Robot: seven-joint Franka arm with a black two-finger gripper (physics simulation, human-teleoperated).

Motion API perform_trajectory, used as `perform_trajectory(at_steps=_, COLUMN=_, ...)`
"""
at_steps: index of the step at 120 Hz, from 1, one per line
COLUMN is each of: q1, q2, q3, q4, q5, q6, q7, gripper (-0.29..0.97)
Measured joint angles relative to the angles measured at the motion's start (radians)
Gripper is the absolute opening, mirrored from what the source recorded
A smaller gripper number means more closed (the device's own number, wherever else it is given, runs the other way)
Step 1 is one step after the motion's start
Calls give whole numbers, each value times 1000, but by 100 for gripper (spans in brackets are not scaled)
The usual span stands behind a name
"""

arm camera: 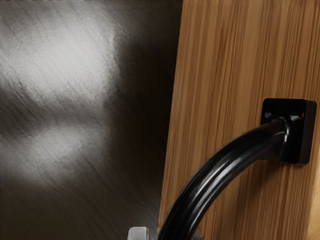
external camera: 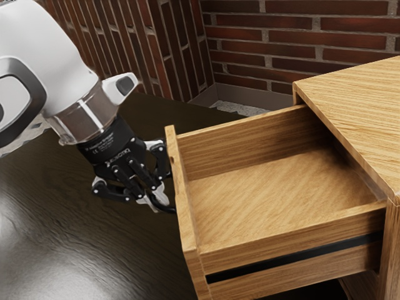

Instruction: Pull the drawer handle with one arm to open the drawer

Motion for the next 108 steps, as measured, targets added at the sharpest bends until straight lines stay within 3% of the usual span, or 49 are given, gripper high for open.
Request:
perform_trajectory(at_steps=85, q1=16, q2=-73, q3=7, q4=20, q5=20, q6=8, q7=4, gripper=4)
perform_trajectory(at_steps=99, q1=14, q2=61, q3=-1, q4=217, q5=43, q6=-50, q7=5, gripper=13)
perform_trajectory(at_steps=108, q1=12, q2=158, q3=-19, q4=338, q5=52, q6=-96, q7=6, gripper=28)
